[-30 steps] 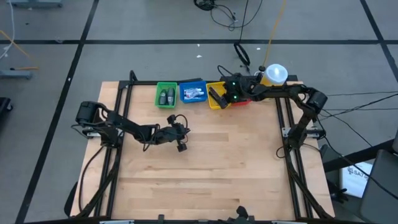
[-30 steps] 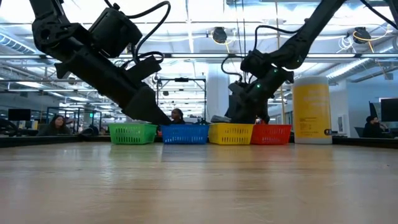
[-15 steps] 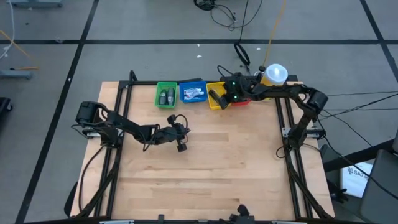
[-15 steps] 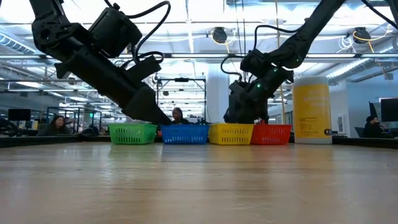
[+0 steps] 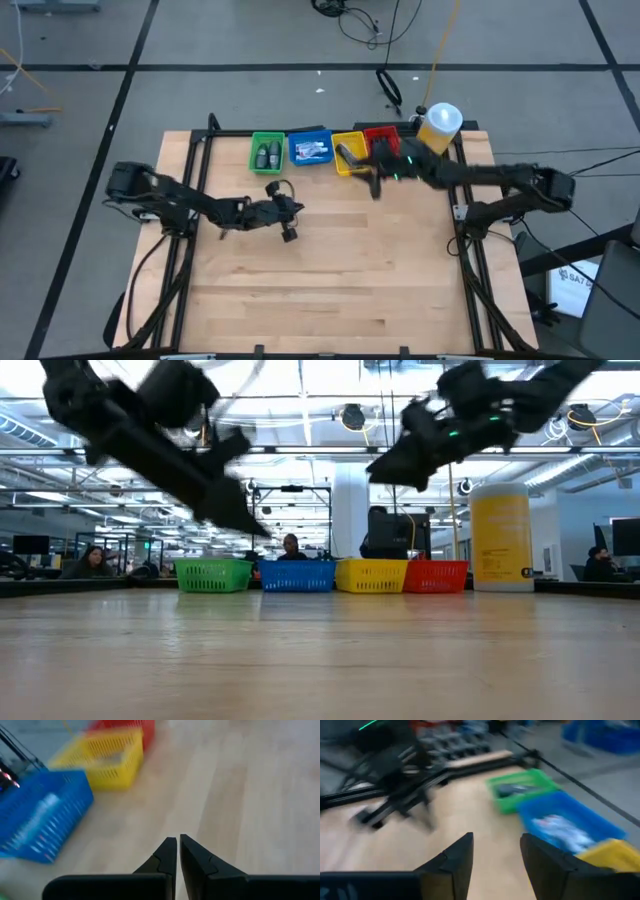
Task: Pick & Place Travel size toiletries
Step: Return to Home Position
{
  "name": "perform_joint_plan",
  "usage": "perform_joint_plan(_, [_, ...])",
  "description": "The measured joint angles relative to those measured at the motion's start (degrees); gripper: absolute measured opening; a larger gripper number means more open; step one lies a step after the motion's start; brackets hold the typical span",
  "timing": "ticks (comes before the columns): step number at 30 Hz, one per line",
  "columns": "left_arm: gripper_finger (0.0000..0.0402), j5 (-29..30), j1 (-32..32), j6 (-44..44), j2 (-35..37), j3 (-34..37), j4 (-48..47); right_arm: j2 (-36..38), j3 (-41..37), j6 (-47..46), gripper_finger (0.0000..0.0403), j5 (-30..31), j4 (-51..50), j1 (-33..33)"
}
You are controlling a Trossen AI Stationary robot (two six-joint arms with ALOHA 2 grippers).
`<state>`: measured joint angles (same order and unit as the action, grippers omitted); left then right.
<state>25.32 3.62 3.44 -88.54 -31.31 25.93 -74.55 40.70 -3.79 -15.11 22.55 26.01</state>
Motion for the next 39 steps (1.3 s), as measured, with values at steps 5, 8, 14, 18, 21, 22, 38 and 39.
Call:
perform_joint_plan(5, [0.0026, -1.0, -1.4, -3.2, 13.5, 0.0, -11.2, 5.9, -13.5, -2.3, 0.0136, 1.8, 13.6, -11.4])
perform_joint_plan(8, [0.0026, -9.4, -3.6, -8.5, 22.0, 0.6, -13.8, 6.9, -19.9, -5.5, 0.0126, 6.8, 22.8, -17.6])
perform_joint_plan(14, [0.0026, -23.2, -9.4, -8.5, 37.4, 6.3, -15.9, 6.9, -27.8, -6.0, 0.011, 17.0, 33.7, -25.0])
perform_joint_plan(18, [0.0026, -23.7, -12.1, -5.8, 48.2, 12.6, -15.6, 6.9, -29.2, -5.9, 0.0103, 21.4, 36.9, -25.9])
perform_joint_plan(21, [0.0026, -23.8, -13.2, -3.4, 55.7, 17.1, -15.2, 6.9, -29.2, -5.0, 0.01, 21.5, 37.3, -25.7])
perform_joint_plan(22, [0.0026, -23.7, -13.3, -2.7, 58.0, 18.5, -15.1, 6.9, -29.2, -4.5, 0.01, 21.5, 37.4, -25.7])
perform_joint_plan(38, [0.0026, -13.8, -8.2, 0.0, 81.7, 30.5, -21.4, 6.9, -29.2, -1.3, 0.01, 27.3, 37.2, -25.7])
perform_joint_plan(39, [0.0026, -14.1, -7.9, -0.1, 82.8, 30.5, -22.6, 6.9, -29.2, -1.3, 0.01, 27.2, 37.2, -25.7])
